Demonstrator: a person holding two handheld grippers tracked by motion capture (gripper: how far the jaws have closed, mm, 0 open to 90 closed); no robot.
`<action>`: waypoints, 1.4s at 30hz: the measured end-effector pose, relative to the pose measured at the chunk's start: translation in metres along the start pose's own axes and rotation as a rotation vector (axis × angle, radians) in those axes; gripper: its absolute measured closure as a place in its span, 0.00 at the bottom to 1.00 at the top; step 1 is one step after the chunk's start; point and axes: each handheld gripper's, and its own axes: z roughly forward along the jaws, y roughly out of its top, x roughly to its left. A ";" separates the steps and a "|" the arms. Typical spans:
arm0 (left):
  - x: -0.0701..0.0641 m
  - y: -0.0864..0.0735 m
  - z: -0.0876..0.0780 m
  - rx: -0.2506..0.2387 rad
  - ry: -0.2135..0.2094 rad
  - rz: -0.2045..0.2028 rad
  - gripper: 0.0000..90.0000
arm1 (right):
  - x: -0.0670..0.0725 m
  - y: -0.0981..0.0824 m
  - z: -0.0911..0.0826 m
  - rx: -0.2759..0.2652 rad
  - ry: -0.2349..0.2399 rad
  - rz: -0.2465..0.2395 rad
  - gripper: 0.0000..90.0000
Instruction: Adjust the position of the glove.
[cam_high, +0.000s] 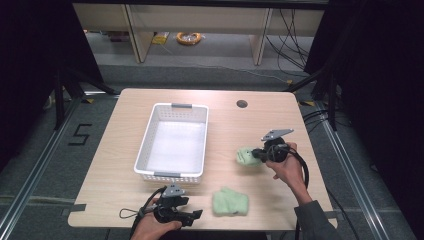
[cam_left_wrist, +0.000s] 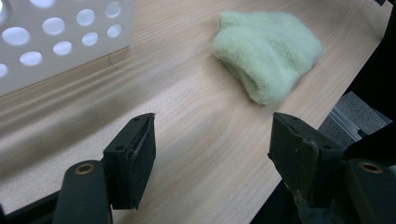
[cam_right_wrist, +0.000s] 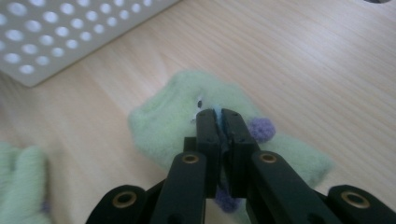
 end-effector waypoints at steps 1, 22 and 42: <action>-0.001 0.000 0.001 -0.012 0.001 -0.013 0.34 | 0.005 0.000 -0.004 -0.010 0.012 0.007 0.97; 0.002 0.001 -0.004 0.002 0.023 0.005 0.30 | 0.092 -0.029 -0.036 -0.037 0.142 -0.077 0.97; 0.003 0.001 -0.005 -0.001 0.026 -0.014 0.29 | 0.132 -0.047 -0.021 -0.024 0.162 -0.042 0.96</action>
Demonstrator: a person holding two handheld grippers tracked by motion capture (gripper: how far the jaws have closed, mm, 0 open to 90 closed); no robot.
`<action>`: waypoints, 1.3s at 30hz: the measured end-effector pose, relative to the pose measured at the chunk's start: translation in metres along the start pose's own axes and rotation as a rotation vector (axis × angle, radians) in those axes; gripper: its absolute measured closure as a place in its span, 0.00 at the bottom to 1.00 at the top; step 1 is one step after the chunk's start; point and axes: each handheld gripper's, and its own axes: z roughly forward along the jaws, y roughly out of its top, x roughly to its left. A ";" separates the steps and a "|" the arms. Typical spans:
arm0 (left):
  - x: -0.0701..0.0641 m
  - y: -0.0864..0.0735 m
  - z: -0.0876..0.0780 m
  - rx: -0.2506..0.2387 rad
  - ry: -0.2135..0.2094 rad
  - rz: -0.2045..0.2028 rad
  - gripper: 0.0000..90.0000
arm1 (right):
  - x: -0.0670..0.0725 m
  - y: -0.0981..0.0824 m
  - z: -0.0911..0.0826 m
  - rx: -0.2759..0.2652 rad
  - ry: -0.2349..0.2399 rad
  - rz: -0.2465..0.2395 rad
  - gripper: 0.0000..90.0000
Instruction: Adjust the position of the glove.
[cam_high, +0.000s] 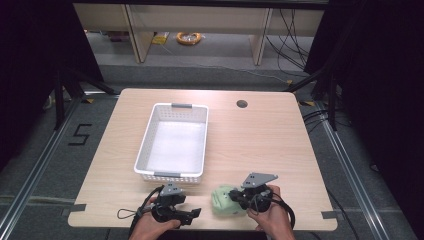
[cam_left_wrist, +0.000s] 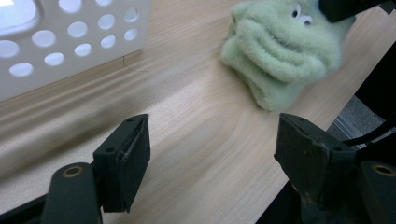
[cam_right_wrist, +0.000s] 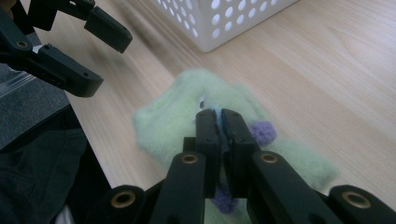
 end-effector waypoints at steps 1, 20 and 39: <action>0.000 0.000 0.000 0.000 0.000 0.000 0.29 | 0.001 -0.001 0.002 -0.004 -0.001 -0.004 0.96; -0.014 0.013 0.009 -0.031 -0.085 -0.037 0.40 | -0.025 -0.018 -0.027 -0.024 -0.046 0.056 0.77; -0.021 0.043 0.049 0.008 -0.142 -0.007 0.72 | -0.060 -0.026 0.003 0.056 0.077 0.159 0.79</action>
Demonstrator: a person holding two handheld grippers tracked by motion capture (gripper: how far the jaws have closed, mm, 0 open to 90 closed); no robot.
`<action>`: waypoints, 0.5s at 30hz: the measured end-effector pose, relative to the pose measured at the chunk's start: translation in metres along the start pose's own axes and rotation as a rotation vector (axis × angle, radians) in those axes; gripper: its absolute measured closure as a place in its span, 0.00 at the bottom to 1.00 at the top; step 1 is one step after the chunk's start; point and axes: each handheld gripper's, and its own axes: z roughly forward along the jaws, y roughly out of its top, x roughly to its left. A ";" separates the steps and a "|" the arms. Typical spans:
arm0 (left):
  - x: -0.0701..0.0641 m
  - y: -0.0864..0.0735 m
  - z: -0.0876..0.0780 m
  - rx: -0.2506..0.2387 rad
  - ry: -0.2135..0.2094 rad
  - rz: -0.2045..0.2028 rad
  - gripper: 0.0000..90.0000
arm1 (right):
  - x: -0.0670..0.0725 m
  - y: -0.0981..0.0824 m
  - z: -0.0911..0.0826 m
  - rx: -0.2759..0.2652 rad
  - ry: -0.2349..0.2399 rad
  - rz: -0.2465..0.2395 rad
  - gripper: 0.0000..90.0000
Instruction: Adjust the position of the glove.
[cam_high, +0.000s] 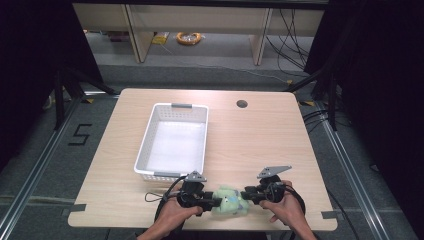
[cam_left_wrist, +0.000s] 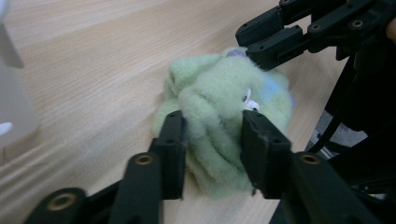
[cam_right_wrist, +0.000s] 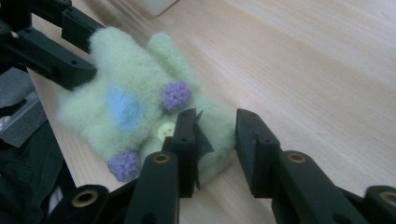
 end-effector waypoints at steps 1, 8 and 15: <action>0.001 0.000 0.001 -0.008 -0.014 -0.003 0.76 | -0.001 0.000 0.001 0.000 0.007 -0.001 0.81; -0.001 -0.002 -0.001 -0.024 -0.004 0.028 0.90 | 0.001 0.000 -0.001 0.007 0.017 -0.031 0.96; -0.006 0.007 -0.016 -0.068 -0.041 0.013 0.90 | 0.016 0.000 -0.021 -0.029 0.011 -0.049 0.97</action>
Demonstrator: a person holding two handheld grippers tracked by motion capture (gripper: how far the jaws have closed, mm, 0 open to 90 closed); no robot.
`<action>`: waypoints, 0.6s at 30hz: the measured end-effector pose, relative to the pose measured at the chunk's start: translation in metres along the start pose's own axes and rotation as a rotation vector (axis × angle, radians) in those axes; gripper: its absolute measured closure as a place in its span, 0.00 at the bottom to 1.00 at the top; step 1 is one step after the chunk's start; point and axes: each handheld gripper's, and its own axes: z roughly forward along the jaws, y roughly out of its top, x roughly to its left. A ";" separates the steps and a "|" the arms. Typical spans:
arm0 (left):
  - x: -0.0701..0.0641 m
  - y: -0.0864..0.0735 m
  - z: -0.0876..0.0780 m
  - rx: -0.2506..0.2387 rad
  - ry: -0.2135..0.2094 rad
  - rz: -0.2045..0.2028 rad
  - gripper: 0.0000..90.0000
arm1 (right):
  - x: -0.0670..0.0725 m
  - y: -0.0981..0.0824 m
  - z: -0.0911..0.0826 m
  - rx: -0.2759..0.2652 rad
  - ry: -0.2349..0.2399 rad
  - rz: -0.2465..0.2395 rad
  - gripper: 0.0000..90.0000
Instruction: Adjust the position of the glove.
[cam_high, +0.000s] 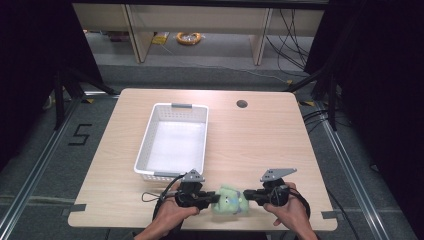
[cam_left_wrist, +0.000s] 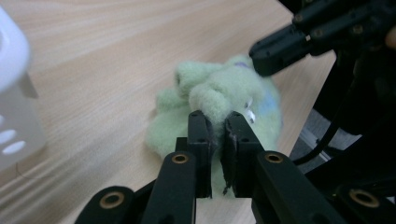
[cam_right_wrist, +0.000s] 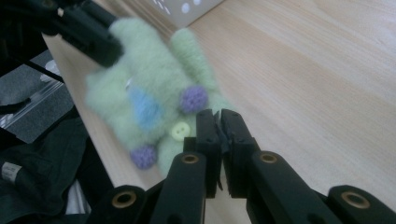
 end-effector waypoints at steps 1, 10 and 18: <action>0.002 0.002 -0.001 0.005 -0.002 0.003 0.91 | 0.003 -0.001 -0.002 -0.005 -0.001 0.005 0.97; 0.013 -0.010 0.014 0.074 -0.007 -0.054 0.87 | 0.002 -0.011 0.006 0.027 -0.027 -0.003 0.96; 0.013 -0.013 0.012 0.070 0.002 -0.079 0.71 | 0.003 -0.011 0.005 0.000 -0.049 0.004 0.83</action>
